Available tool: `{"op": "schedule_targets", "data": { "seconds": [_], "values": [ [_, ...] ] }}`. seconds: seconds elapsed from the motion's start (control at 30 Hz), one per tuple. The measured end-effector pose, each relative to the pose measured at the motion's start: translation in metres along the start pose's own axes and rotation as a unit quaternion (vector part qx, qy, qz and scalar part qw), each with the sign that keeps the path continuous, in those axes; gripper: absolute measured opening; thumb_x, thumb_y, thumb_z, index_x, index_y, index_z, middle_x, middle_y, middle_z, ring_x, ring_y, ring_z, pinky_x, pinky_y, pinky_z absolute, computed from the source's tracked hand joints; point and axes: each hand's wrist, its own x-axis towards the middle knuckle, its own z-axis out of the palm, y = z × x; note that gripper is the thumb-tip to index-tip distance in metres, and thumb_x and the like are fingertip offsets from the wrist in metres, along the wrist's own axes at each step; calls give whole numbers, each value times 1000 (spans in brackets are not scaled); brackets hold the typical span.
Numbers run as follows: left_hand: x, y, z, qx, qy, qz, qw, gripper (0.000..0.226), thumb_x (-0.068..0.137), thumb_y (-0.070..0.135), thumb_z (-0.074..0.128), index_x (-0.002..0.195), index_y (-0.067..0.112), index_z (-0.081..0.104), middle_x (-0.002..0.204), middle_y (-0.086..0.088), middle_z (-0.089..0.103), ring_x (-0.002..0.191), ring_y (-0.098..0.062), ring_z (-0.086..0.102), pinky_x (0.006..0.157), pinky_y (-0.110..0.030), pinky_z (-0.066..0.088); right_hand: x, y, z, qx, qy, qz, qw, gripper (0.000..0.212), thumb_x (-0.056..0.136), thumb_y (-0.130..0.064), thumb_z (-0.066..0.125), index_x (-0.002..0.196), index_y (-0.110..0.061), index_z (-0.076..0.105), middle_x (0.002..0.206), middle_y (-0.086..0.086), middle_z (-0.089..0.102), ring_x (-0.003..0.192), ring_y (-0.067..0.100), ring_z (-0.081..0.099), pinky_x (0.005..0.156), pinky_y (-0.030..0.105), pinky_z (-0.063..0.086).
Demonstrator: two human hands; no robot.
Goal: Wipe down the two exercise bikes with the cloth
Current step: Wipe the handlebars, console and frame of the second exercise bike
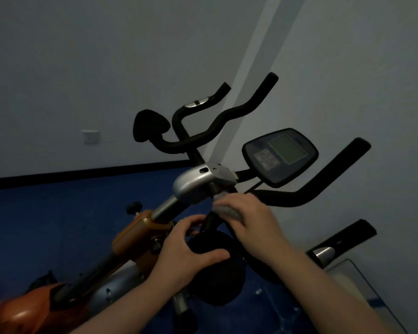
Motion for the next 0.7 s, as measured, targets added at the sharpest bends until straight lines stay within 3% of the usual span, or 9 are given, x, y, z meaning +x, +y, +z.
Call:
{"op": "schedule_targets", "data": {
  "seconds": [0.07,0.1,0.17,0.23,0.33,0.4,0.5,0.57,0.7],
  "values": [
    [-1,-2,-2,-1,-10,-4,1000,82,39,61,86,113,41,56,110,17,62,103,4,57,85,-17,48,8,4,-14,-21,-46,-24,998,30,87,-13,66,113,-30,69,116,-14,65,108,8,55,93,25,44],
    [-2,-4,-2,-5,-12,-8,1000,81,40,61,86,112,41,57,110,17,63,102,4,58,84,-17,48,13,11,-22,-50,-26,-7,998,32,87,-13,66,113,-32,68,115,-15,64,108,8,54,91,30,46],
    [-2,-6,-1,-14,-15,-19,1000,80,40,62,86,111,42,57,110,17,62,102,3,58,87,-21,50,15,24,-32,-86,86,73,990,34,87,-10,64,112,-32,68,114,-13,64,107,12,53,87,35,47],
    [-2,-9,1,-20,-10,-28,999,80,38,63,85,110,44,57,111,17,61,100,5,58,88,-22,51,9,17,-22,-22,147,130,980,33,88,-9,63,113,-29,68,111,-14,63,107,13,54,89,35,47],
    [-1,-8,1,-19,-14,-25,999,79,37,64,84,107,46,55,110,20,60,95,14,55,79,-10,46,-2,-7,6,40,26,28,998,32,88,-12,65,111,-32,68,107,-27,58,104,7,55,91,29,46],
    [0,-8,0,-18,-24,-12,999,73,42,57,88,106,45,55,108,20,60,93,14,55,74,-6,45,4,0,-6,18,-37,-3,999,33,86,-15,67,111,-36,68,112,-22,63,105,7,56,90,30,47],
    [-1,-8,0,-13,-21,-3,1000,67,51,45,91,108,42,56,109,18,60,93,15,54,70,0,42,14,22,-32,-104,68,87,988,35,87,-13,63,112,-37,67,116,-14,63,109,12,54,85,34,47],
    [-2,-8,2,-19,-8,-2,1000,66,52,44,91,107,42,56,109,17,61,94,15,55,70,0,42,10,22,-28,-61,145,128,979,32,88,-10,61,111,-31,68,115,-8,64,109,16,54,88,36,47],
    [-5,-7,4,11,9,17,1000,69,47,61,83,108,46,54,111,17,61,99,14,54,76,-3,43,-7,2,5,24,-1,-8,1000,30,89,-12,63,112,-32,68,117,-14,62,110,6,54,94,22,42]
  ]
}}
